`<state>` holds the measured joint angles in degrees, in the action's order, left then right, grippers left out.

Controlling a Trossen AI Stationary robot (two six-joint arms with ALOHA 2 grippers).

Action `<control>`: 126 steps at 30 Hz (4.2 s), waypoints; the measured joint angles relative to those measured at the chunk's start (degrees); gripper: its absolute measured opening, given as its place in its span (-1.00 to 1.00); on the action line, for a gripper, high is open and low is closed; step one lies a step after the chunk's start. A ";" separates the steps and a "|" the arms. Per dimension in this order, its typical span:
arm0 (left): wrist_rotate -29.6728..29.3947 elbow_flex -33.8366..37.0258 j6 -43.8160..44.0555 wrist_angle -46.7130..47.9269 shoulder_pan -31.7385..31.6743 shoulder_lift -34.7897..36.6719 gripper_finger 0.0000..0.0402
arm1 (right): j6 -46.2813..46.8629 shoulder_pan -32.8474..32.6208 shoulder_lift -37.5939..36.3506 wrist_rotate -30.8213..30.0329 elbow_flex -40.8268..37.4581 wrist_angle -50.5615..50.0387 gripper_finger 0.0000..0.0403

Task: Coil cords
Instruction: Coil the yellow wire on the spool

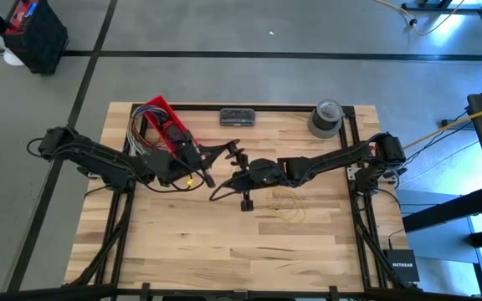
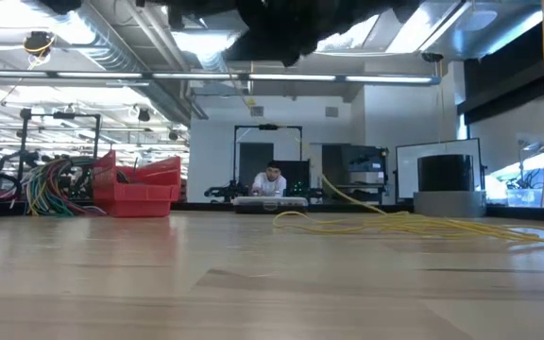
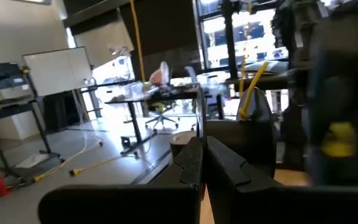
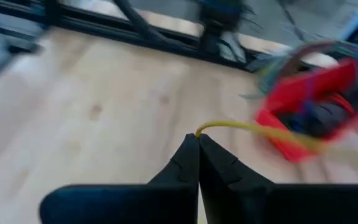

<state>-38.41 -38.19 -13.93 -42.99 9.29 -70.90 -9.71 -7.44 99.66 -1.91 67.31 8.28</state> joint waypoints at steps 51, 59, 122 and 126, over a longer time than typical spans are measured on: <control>3.96 0.48 -13.21 9.90 6.68 6.02 -0.99 | 1.68 -5.75 -9.81 -40.95 -5.23 -13.41 -0.97; 5.45 0.48 -9.06 9.29 5.12 6.09 -0.99 | -0.95 -2.37 -4.87 -27.73 -11.95 13.52 -0.97; 6.86 0.44 -7.11 9.80 4.19 5.93 -0.99 | 16.46 -6.99 -18.37 -25.09 -11.82 -16.70 -0.02; 6.86 0.44 -6.44 9.18 4.16 5.93 -0.99 | 19.86 -7.32 -13.48 -25.38 -11.87 -17.39 -0.02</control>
<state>-31.55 -37.76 -20.37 -33.81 13.45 -64.97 10.15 -14.76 86.18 -27.29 55.44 -9.11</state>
